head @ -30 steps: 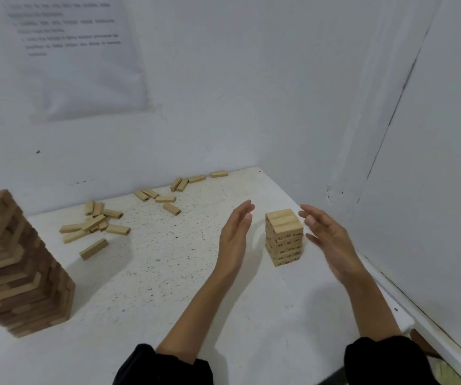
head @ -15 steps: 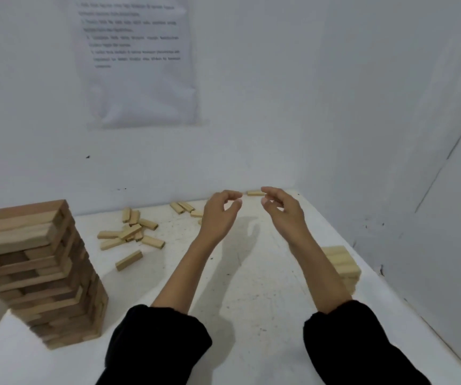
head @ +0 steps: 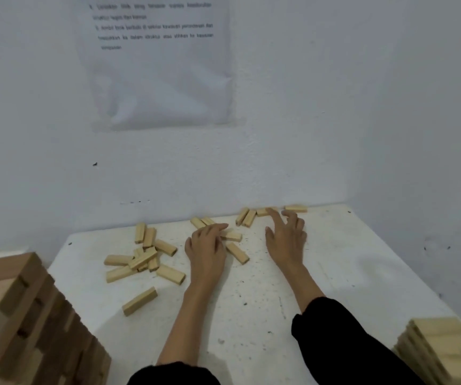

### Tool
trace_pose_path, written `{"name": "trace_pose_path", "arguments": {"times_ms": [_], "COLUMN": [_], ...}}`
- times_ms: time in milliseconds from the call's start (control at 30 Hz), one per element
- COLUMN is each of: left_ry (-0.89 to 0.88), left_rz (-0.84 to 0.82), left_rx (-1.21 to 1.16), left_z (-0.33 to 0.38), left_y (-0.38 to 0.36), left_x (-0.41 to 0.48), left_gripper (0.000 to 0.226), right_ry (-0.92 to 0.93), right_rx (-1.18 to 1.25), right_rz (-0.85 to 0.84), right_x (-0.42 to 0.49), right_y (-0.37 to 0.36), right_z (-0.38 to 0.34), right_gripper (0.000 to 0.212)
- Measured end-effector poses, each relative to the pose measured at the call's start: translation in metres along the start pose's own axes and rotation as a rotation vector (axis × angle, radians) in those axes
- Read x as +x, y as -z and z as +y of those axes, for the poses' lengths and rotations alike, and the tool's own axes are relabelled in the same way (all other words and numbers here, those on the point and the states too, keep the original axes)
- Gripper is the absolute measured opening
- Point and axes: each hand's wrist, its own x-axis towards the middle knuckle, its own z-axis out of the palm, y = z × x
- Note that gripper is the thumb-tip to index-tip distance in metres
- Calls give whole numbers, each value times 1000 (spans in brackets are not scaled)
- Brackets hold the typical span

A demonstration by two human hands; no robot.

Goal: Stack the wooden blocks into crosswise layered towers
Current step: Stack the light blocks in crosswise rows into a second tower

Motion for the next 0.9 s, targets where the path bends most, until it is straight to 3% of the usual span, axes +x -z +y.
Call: {"name": "trace_pose_path", "arguments": {"times_ms": [267,467,667,767,900], "left_ry": [-38,-58,-55,-52,-61], "left_rz": [-15,-16,-24,-26,-12], "left_rx": [43,36,37,37,46], "left_z": [-6,-6,-7,-7,-8], "left_y": [-4,-4,-2,-2,-3], "left_x": [8,6,6,7,8], "left_gripper": [38,34,30,28,24], "right_ry": [48,39,149,204,171], "right_rx": [-151,20,203,139,-20], "right_rz": [1,91,84,-5,-91], "right_x": [15,13,17,19,21], "right_y": [-11,-11,-13,-16,-18], "right_z": [1,3,0,-1,-1], "right_gripper": [41,24,40,53,53]}}
